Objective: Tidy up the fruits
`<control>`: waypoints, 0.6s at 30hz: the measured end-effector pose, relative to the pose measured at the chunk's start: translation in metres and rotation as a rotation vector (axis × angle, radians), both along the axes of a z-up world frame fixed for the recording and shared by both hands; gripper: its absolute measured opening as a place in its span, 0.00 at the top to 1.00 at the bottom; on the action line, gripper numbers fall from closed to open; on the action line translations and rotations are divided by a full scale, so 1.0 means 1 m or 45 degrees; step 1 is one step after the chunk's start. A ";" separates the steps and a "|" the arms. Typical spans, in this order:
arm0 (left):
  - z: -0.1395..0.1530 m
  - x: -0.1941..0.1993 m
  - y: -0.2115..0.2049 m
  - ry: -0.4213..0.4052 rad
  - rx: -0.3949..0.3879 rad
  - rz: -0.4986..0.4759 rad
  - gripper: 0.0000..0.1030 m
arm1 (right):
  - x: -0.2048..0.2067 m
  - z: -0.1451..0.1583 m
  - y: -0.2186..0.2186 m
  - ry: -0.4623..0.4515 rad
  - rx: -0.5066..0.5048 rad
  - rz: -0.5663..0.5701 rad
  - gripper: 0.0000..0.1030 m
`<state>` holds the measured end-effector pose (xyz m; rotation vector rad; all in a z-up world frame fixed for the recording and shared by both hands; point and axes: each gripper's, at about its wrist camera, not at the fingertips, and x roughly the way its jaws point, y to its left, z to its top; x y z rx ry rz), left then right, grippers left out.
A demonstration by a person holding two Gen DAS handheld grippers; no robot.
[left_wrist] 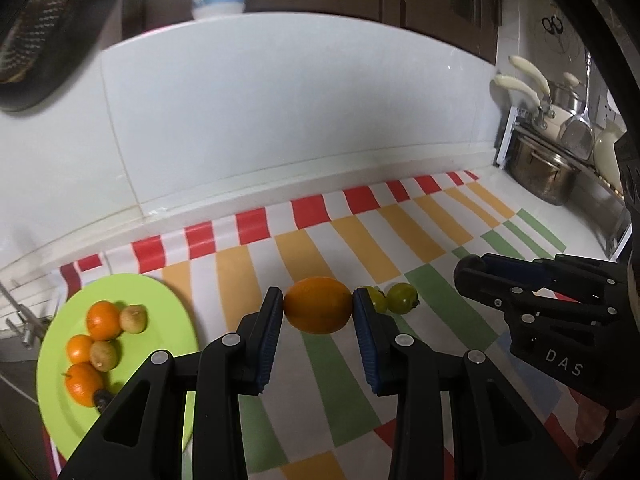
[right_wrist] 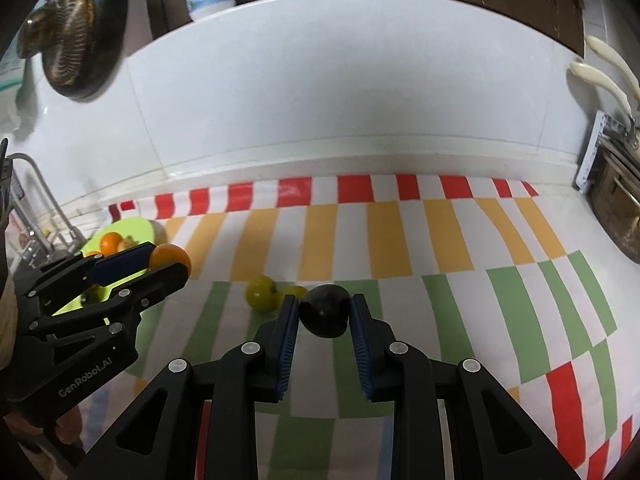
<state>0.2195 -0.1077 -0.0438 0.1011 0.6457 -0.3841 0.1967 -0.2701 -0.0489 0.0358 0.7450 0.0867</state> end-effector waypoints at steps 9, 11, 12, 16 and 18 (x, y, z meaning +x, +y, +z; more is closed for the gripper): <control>0.014 -0.028 0.031 -0.015 -0.059 0.122 0.66 | -0.014 0.017 0.029 -0.056 0.014 0.105 0.73; 0.017 -0.034 0.038 -0.026 -0.060 0.149 0.66 | -0.016 0.020 0.036 -0.063 0.016 0.133 0.73; 0.019 -0.037 0.041 -0.033 -0.061 0.162 0.66 | -0.017 0.021 0.040 -0.067 0.015 0.148 0.73; 0.025 -0.049 0.055 -0.062 -0.054 0.217 0.66 | -0.021 0.027 0.053 -0.086 0.017 0.203 0.73; 0.028 -0.055 0.063 -0.070 -0.054 0.246 0.66 | -0.023 0.030 0.061 -0.100 0.014 0.232 0.73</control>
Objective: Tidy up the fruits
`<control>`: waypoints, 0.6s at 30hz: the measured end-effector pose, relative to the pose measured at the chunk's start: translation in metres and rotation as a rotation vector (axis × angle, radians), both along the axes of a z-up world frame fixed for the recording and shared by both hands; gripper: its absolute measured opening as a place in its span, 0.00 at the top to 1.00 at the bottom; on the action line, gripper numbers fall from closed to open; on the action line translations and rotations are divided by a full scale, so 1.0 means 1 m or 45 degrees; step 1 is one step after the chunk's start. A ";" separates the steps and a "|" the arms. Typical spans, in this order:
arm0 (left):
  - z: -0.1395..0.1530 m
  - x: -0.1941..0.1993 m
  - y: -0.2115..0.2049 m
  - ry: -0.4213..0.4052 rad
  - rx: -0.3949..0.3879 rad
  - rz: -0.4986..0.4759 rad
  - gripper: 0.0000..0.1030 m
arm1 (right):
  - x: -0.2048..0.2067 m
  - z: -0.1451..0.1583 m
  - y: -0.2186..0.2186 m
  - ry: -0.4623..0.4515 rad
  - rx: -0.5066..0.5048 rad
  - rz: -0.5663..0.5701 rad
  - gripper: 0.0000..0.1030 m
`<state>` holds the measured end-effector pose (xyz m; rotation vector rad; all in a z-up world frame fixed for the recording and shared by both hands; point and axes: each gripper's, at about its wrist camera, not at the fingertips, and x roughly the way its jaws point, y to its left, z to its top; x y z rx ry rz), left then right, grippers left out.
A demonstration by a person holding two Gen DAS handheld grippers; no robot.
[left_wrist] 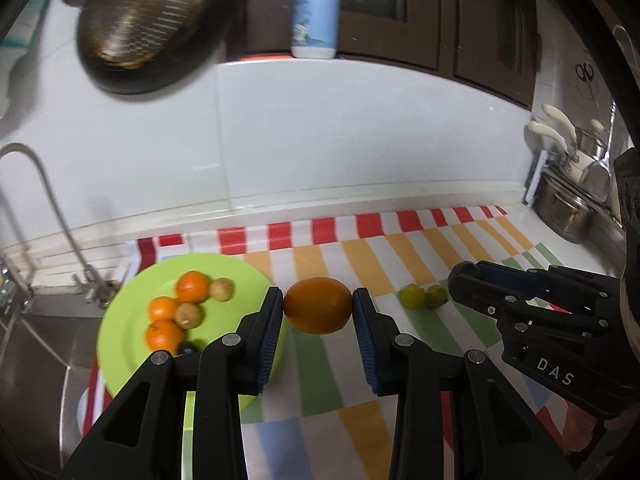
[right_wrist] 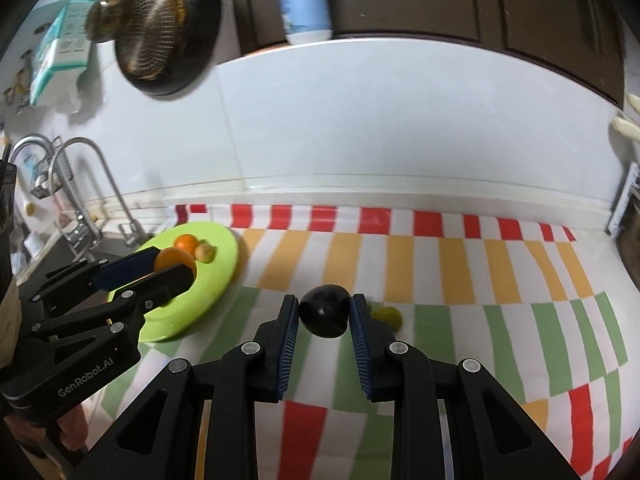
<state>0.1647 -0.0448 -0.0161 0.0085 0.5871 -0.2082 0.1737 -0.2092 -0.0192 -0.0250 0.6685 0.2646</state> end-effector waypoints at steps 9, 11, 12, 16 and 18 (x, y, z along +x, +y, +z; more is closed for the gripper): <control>0.001 -0.020 0.038 0.000 0.003 0.135 0.66 | -0.005 0.000 0.039 -0.027 -0.021 0.147 0.73; 0.000 -0.023 0.046 0.002 0.001 0.162 0.66 | -0.003 -0.001 0.047 -0.020 -0.013 0.182 0.73; 0.000 -0.024 0.049 0.004 0.003 0.171 0.66 | -0.002 -0.001 0.051 -0.018 -0.008 0.202 0.73; -0.005 -0.026 0.064 0.014 0.016 0.215 0.66 | 0.001 -0.001 0.069 -0.038 -0.010 0.268 0.73; -0.008 -0.027 0.072 0.020 0.030 0.236 0.66 | 0.004 -0.001 0.080 -0.050 -0.020 0.305 0.73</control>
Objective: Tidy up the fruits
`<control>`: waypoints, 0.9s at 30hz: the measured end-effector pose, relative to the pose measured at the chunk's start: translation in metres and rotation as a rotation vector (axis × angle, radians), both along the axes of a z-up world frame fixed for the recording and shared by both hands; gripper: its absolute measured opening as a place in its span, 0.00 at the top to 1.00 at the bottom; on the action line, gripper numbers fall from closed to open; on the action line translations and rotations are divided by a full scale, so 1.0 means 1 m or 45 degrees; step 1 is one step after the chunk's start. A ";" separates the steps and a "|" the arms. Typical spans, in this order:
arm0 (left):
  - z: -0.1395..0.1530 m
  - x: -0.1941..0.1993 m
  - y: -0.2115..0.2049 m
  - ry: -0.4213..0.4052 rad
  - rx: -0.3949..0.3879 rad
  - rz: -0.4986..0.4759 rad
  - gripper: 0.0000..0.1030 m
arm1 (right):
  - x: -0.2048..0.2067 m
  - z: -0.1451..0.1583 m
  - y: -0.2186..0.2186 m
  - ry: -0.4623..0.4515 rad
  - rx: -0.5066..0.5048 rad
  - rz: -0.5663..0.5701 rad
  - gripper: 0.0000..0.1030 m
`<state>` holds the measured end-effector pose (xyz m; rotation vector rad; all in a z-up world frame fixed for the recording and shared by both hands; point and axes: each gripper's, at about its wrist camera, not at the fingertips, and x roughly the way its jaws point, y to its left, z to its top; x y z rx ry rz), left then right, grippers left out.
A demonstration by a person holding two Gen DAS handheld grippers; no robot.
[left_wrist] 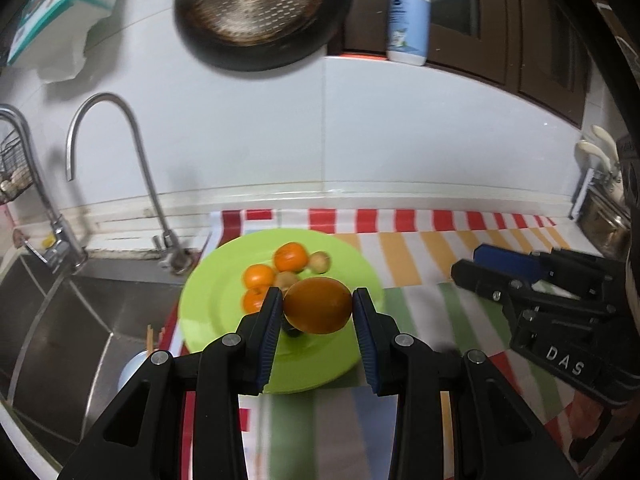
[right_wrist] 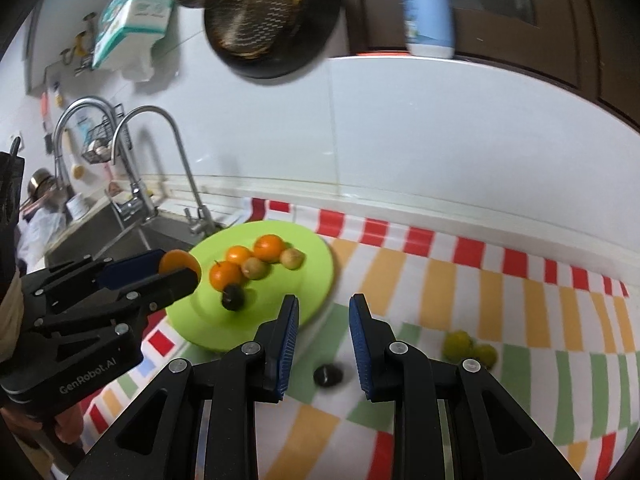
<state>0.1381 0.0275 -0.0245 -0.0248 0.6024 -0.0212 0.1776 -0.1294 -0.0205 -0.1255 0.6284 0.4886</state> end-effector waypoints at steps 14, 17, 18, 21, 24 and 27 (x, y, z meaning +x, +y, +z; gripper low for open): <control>-0.037 0.021 0.036 0.112 0.023 0.114 0.52 | 0.030 -0.019 0.039 0.058 -0.084 0.069 0.73; -0.032 0.018 0.035 0.079 0.040 0.123 0.47 | 0.027 -0.016 0.043 0.044 -0.085 0.072 0.73; -0.030 0.017 0.035 0.076 0.040 0.122 0.47 | 0.026 -0.016 0.043 0.041 -0.085 0.072 0.73; -0.023 0.010 0.033 0.059 0.032 0.108 0.47 | 0.020 -0.011 0.041 0.023 -0.086 0.067 0.73; -0.015 0.000 0.027 0.039 0.034 0.096 0.47 | 0.011 -0.005 0.034 0.012 -0.073 0.055 0.73; -0.005 -0.011 0.019 0.016 0.019 0.073 0.44 | 0.000 0.001 0.025 0.014 -0.053 0.039 0.73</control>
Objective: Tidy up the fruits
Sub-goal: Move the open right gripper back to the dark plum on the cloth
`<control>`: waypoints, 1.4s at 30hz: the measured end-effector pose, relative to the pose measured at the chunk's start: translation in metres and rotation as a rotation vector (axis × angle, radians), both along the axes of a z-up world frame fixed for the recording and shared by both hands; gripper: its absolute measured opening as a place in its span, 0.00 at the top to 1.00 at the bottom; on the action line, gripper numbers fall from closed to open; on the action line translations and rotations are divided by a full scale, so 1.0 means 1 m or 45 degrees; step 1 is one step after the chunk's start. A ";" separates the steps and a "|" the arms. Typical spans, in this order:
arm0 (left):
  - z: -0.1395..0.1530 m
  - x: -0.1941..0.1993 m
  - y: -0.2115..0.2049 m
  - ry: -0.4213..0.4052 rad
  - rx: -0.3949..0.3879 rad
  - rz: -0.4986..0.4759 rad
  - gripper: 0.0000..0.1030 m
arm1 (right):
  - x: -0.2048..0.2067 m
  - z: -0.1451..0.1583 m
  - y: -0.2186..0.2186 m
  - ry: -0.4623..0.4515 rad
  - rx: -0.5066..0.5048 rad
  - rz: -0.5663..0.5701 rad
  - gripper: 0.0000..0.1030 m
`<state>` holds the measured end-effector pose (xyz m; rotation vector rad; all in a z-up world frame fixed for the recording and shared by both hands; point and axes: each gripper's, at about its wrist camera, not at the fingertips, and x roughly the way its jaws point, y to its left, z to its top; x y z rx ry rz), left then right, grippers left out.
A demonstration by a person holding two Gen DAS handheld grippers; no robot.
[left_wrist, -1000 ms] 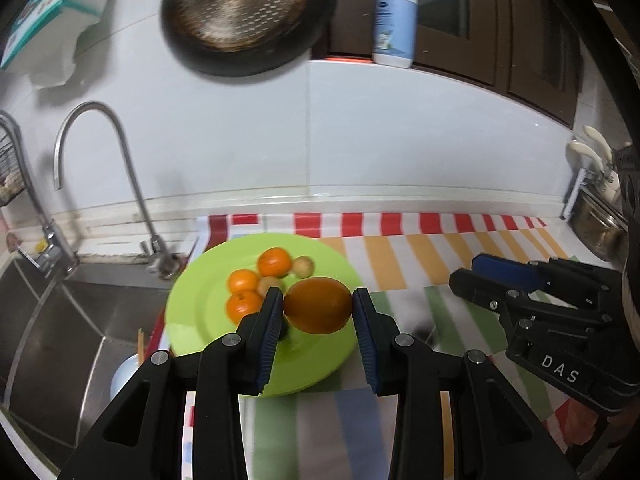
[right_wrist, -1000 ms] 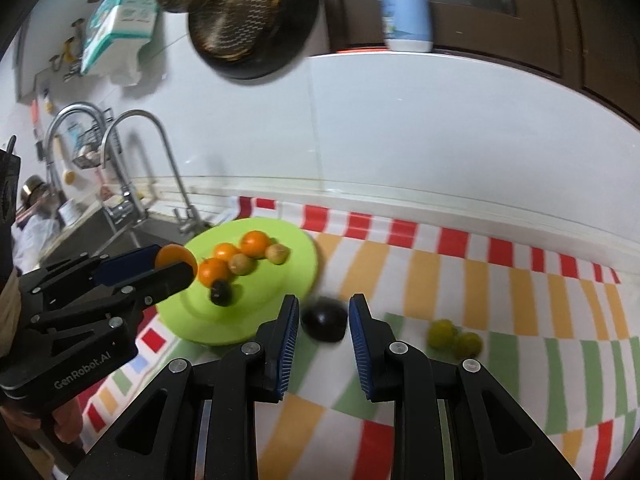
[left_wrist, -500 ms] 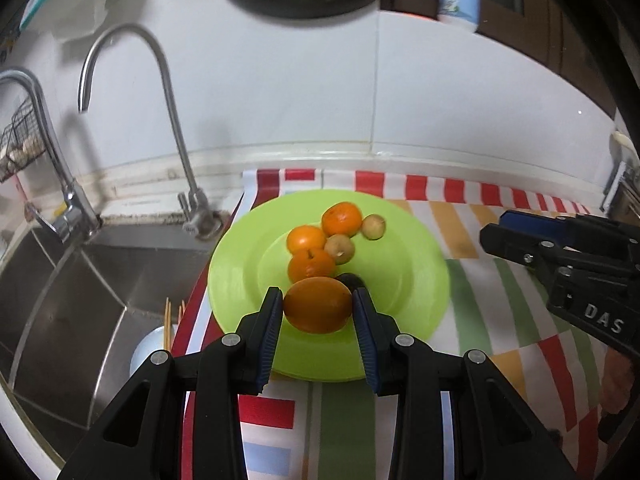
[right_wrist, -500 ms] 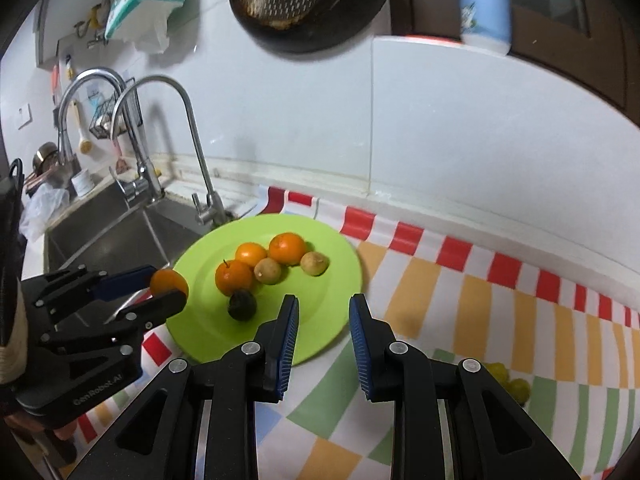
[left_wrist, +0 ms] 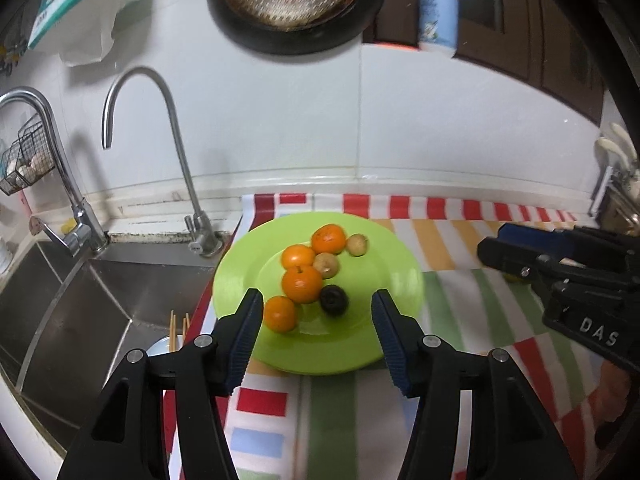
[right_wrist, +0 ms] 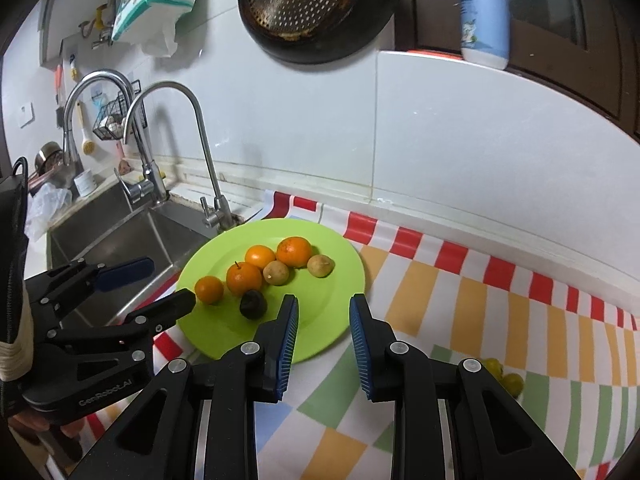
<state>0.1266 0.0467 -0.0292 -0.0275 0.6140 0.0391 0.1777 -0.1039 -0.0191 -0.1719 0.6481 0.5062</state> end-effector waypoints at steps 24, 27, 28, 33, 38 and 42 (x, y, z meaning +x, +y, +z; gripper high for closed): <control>-0.002 -0.080 -0.058 0.037 0.100 -0.151 0.28 | -0.094 -0.015 -0.058 0.114 -0.039 -0.131 0.60; -0.010 -0.087 -0.062 0.069 0.099 -0.176 0.28 | -0.101 -0.026 -0.062 0.165 -0.042 -0.135 0.60; -0.012 -0.089 -0.064 0.079 0.101 -0.182 0.28 | -0.104 -0.029 -0.062 0.176 -0.043 -0.134 0.60; -0.026 -0.092 -0.067 0.134 0.116 -0.193 0.28 | -0.111 -0.047 -0.062 0.240 -0.058 -0.141 0.60; -0.038 -0.090 -0.068 0.176 0.131 -0.190 0.28 | -0.111 -0.062 -0.062 0.291 -0.074 -0.153 0.60; -0.044 -0.087 -0.069 0.197 0.140 -0.187 0.28 | -0.109 -0.073 -0.061 0.326 -0.079 -0.155 0.60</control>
